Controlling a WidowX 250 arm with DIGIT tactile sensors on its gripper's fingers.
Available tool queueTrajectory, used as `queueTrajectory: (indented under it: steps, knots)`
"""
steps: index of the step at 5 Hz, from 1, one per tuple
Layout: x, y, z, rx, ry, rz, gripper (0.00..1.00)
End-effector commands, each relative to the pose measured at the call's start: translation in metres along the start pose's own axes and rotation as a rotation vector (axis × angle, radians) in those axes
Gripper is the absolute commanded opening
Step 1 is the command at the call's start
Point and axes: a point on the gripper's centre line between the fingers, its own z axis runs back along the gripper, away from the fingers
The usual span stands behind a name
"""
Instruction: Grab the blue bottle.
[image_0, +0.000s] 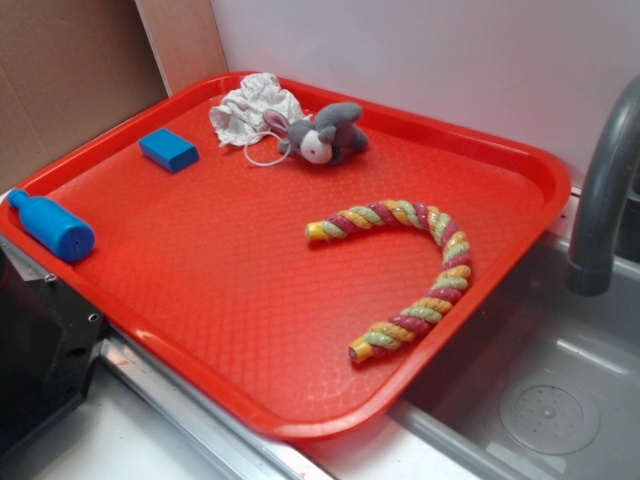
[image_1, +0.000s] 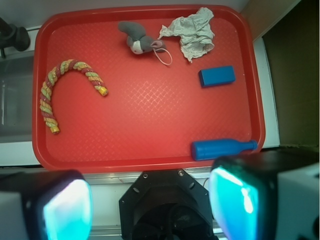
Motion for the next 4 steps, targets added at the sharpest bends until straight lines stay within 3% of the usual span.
queueTrajectory:
  steps: [1, 2, 3, 4]
  knots:
    - [0.0, 0.0, 0.0, 0.0, 0.0, 0.0, 1.0]
    - [-0.001, 0.04, -0.038, 0.08, 0.054, 0.205, 1.0]
    - [-0.007, 0.065, -0.068, 0.067, 0.017, 0.456, 1.0]
    - [-0.02, 0.079, -0.096, 0.095, 0.011, 0.704, 1.0]
